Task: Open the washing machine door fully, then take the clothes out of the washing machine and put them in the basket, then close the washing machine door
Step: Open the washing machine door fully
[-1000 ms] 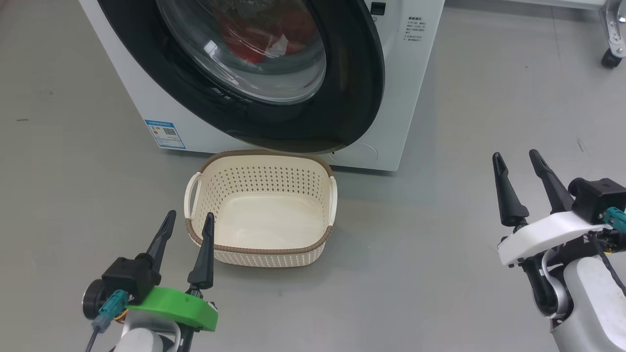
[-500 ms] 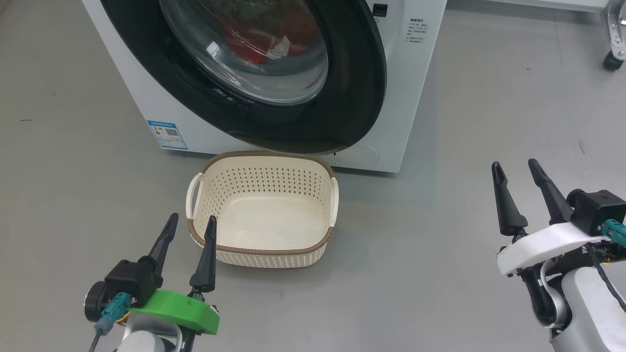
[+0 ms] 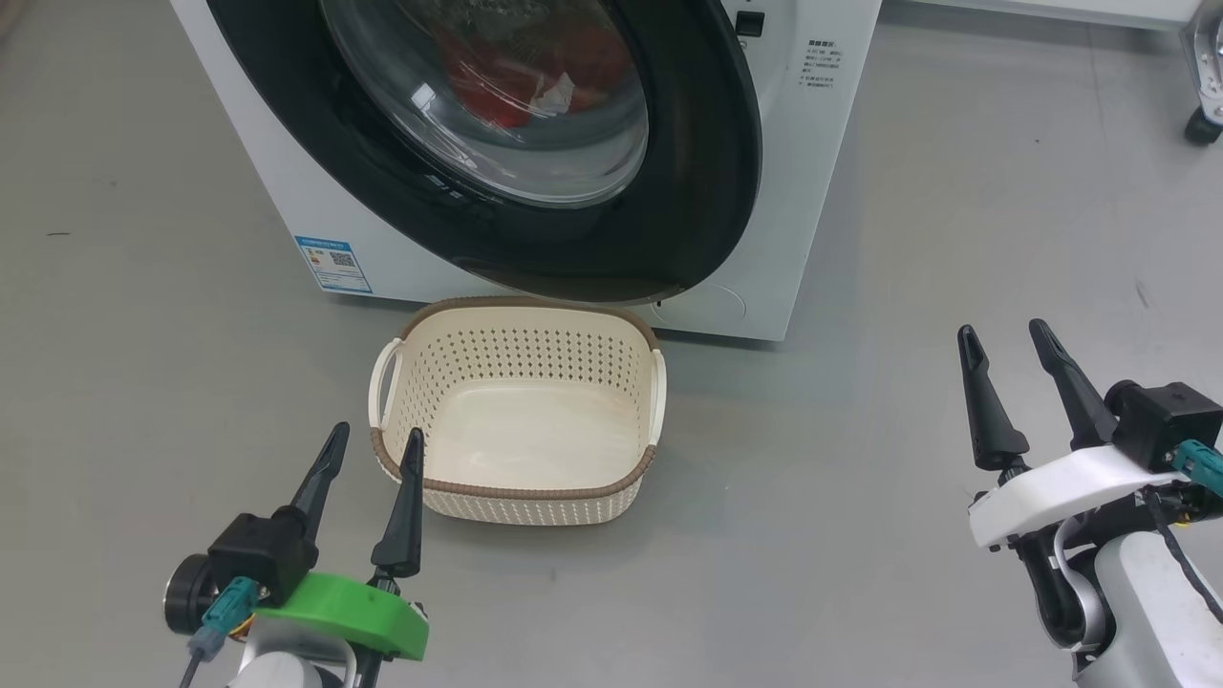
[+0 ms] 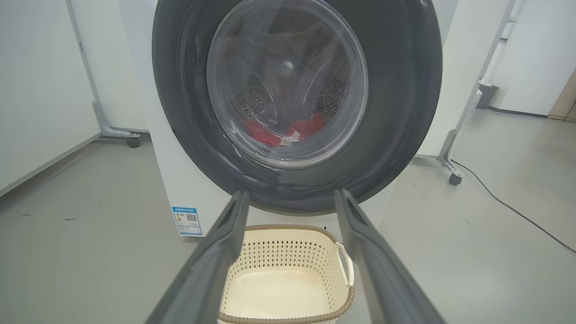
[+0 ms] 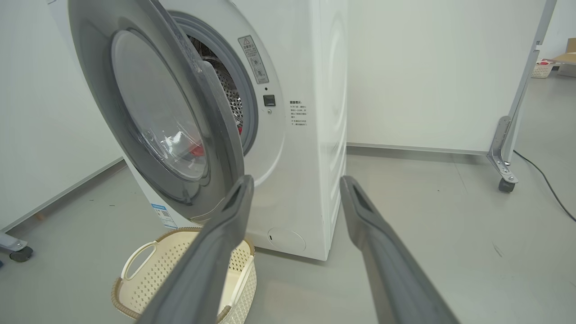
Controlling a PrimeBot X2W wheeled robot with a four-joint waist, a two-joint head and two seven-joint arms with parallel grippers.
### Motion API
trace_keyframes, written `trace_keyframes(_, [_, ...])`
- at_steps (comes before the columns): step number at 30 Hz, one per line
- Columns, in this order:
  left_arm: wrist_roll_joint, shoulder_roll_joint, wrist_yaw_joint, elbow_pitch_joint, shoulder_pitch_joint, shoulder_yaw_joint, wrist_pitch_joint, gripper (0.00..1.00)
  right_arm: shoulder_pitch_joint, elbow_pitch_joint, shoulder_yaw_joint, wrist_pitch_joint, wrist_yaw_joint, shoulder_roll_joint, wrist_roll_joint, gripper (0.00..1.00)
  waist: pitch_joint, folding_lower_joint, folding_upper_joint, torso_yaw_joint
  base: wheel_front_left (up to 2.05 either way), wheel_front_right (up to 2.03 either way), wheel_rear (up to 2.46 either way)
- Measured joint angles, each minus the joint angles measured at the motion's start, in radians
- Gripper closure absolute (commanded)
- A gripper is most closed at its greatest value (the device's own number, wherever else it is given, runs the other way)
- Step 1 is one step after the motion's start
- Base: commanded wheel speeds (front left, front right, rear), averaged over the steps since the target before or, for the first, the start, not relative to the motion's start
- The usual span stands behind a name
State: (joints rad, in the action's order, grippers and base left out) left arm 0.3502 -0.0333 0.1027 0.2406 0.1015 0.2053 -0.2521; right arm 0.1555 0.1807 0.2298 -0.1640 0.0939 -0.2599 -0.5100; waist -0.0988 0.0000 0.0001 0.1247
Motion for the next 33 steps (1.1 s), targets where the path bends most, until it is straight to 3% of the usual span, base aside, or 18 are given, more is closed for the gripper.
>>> trace_keyframes(19, [0.000, 0.000, 0.005, -0.008, -0.002, 0.002, 0.000, 0.00, 0.000, -0.024, -0.001, 0.000, -0.009, -0.007, 0.000, 0.00, -0.008, 0.0000, 0.0000, 0.002, 0.00, 0.00, 0.00])
trace_keyframes(33, [0.000, 0.000, 0.008, -0.027, 0.000, 0.024, 0.000, 0.00, 0.071, -0.051, -0.022, 0.049, -0.025, -0.035, 0.001, 0.00, -0.080, 0.0000, 0.0000, 0.022, 0.00, 0.00, 0.00])
